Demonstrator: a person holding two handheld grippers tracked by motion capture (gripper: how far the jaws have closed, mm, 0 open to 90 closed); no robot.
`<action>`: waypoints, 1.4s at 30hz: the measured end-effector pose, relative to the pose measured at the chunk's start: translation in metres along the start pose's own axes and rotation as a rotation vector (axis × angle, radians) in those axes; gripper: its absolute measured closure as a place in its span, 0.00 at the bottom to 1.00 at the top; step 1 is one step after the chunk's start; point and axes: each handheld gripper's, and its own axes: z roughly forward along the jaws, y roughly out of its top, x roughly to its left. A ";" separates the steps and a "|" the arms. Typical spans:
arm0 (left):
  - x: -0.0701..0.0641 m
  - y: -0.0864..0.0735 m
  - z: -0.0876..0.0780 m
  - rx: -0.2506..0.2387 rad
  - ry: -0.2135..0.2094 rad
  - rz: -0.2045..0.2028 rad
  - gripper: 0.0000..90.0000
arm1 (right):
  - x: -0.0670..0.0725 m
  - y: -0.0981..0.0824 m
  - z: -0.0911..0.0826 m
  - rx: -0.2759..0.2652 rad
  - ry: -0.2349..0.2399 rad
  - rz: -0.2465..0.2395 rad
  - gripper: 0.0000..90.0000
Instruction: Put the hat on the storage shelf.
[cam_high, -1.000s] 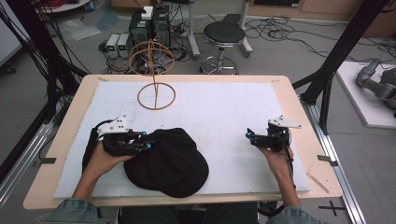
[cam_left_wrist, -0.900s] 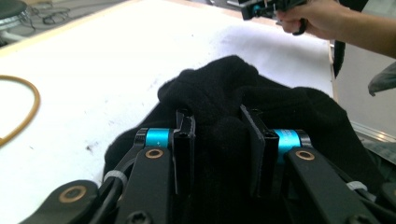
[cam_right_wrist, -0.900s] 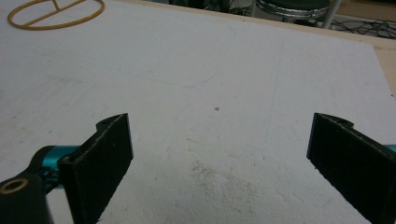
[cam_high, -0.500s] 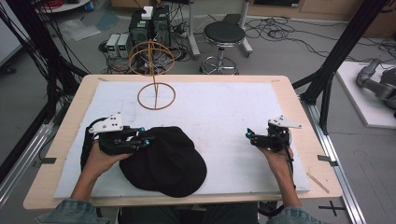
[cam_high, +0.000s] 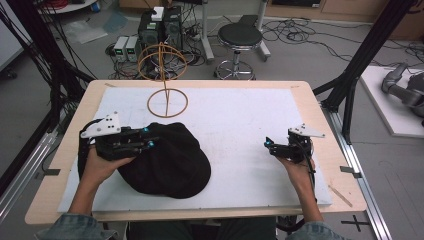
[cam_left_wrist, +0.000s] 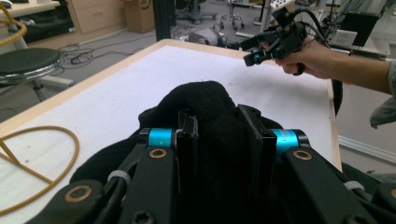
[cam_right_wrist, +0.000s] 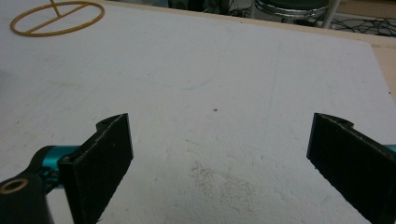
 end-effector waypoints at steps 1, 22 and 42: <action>0.000 0.000 0.000 0.000 0.000 0.000 0.78 | 0.000 0.000 0.000 0.000 -0.001 0.000 0.07; 0.005 0.063 -0.012 -0.061 0.010 0.055 0.78 | -0.001 0.000 -0.001 -0.006 0.003 0.017 0.07; 0.032 0.131 -0.020 -0.163 0.029 0.116 0.78 | -0.001 0.000 0.000 -0.005 0.006 0.023 0.08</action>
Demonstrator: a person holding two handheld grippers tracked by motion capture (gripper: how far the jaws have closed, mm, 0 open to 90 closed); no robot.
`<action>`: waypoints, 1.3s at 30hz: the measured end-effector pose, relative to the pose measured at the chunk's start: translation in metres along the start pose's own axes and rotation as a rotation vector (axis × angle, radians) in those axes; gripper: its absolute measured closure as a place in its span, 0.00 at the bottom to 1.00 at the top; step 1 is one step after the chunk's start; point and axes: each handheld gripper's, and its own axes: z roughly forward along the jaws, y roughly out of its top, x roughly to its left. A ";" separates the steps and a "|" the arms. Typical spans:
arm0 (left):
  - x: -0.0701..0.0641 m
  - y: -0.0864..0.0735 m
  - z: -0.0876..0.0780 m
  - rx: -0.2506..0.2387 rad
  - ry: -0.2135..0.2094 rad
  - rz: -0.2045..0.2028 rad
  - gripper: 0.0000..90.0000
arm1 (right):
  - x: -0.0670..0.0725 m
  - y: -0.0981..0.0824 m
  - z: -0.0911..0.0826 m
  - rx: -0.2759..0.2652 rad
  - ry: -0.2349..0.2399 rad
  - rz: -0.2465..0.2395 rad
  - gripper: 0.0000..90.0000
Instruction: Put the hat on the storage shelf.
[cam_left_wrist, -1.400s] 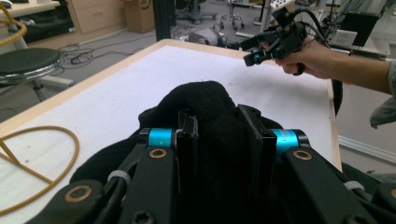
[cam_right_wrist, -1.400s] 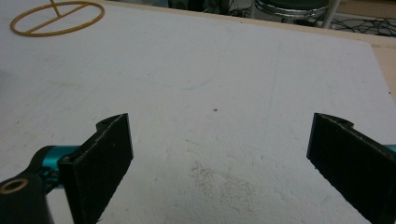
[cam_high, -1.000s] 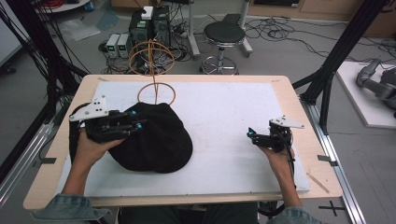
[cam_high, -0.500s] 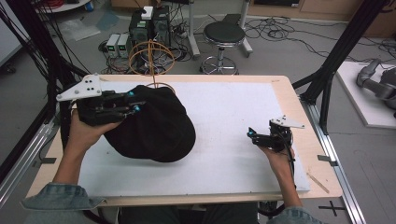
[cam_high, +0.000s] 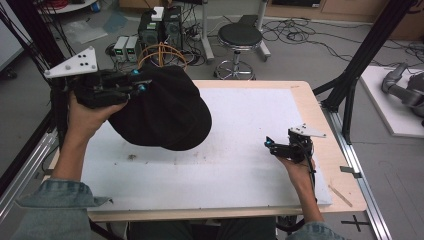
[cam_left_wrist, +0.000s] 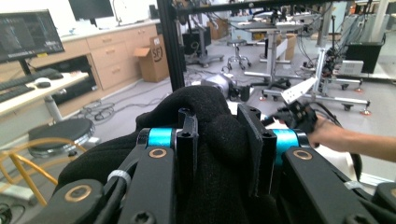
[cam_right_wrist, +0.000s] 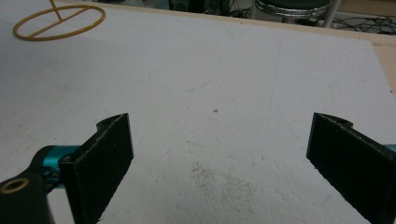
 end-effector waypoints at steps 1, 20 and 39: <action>0.002 0.003 0.000 -0.006 0.001 0.003 0.78 | 0.000 0.000 0.000 0.000 0.001 0.000 0.08; 0.048 0.038 0.011 -0.099 0.069 0.007 0.78 | 0.005 -0.003 -0.004 0.004 0.016 -0.004 0.08; 0.104 0.030 0.030 -0.111 0.132 -0.030 0.78 | 0.013 -0.009 -0.021 -0.019 0.024 -0.017 0.08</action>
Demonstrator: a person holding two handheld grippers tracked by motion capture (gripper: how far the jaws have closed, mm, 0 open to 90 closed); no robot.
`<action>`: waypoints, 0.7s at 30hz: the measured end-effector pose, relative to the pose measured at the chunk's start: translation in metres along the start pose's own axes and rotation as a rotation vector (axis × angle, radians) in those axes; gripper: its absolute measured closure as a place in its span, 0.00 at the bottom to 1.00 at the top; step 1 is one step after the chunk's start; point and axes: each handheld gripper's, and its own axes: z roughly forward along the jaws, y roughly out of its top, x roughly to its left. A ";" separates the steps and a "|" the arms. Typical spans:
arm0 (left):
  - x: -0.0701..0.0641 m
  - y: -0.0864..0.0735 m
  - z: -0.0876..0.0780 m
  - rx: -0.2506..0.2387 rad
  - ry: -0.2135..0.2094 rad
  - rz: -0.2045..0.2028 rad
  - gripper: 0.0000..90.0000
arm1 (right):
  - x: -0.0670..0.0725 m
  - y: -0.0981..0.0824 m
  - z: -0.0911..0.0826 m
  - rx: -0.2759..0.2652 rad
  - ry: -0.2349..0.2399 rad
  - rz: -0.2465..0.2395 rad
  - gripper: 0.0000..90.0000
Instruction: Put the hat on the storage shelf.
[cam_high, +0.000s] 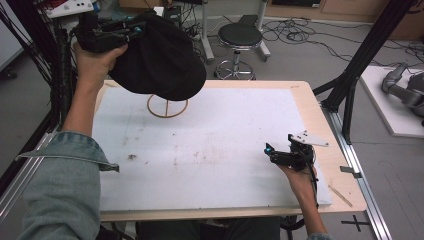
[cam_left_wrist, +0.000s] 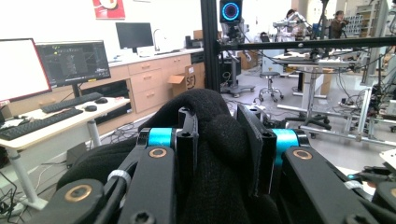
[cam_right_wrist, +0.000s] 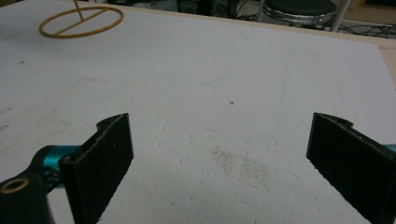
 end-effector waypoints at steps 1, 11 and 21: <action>0.000 0.000 0.000 0.000 0.000 0.000 0.78 | -0.001 0.000 -0.001 -0.005 -0.002 -0.003 0.08; 0.022 -0.017 0.014 0.022 0.035 -0.028 0.78 | -0.001 -0.003 -0.004 -0.007 -0.001 -0.004 0.08; 0.038 -0.039 0.032 0.090 0.101 -0.056 0.78 | -0.001 -0.004 -0.001 0.003 0.006 -0.007 0.08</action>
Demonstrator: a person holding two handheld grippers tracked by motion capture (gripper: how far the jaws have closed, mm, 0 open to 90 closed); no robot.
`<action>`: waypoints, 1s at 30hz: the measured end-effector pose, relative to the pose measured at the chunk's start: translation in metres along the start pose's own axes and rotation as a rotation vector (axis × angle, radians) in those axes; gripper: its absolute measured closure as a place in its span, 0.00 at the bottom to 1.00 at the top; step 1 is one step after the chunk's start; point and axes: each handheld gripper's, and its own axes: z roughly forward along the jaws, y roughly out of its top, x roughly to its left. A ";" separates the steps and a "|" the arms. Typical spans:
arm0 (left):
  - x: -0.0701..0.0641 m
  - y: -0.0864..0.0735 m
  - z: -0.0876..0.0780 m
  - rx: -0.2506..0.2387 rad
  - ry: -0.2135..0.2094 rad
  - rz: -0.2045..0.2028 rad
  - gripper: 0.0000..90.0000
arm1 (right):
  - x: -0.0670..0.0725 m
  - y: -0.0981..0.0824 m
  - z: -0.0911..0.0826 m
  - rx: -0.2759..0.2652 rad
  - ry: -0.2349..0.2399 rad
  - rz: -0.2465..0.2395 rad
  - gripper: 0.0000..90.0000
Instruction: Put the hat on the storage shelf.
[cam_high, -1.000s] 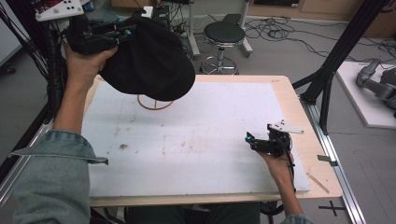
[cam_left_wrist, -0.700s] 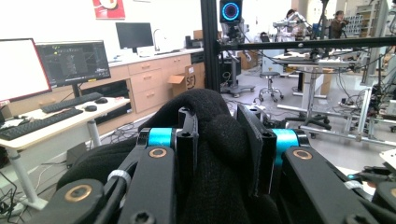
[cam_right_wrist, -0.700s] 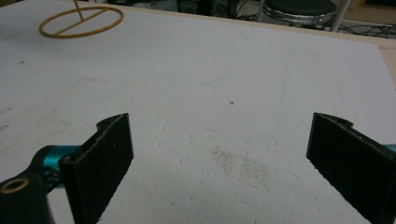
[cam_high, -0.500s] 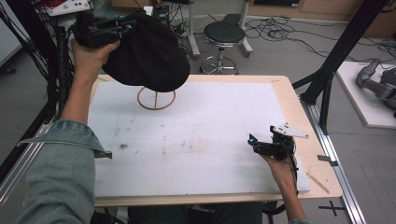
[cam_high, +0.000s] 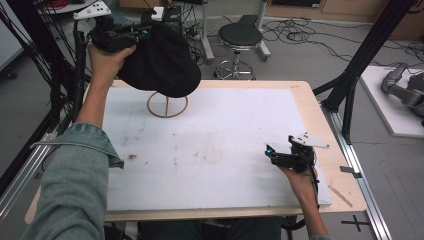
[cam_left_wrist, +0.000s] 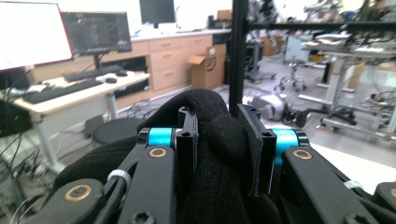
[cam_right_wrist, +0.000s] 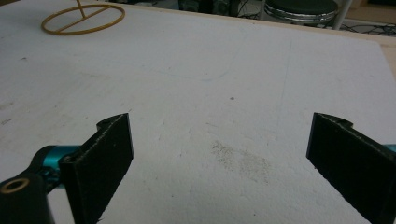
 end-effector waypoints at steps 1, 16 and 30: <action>0.003 -0.004 0.004 0.008 0.010 -0.009 0.78 | 0.000 0.000 0.001 0.002 0.003 0.000 0.08; 0.022 -0.039 0.025 0.065 0.088 -0.114 0.78 | 0.000 -0.001 0.002 0.009 0.005 -0.005 0.08; 0.026 -0.049 0.034 0.112 0.128 -0.102 0.76 | 0.000 -0.002 0.002 0.018 0.002 0.004 0.08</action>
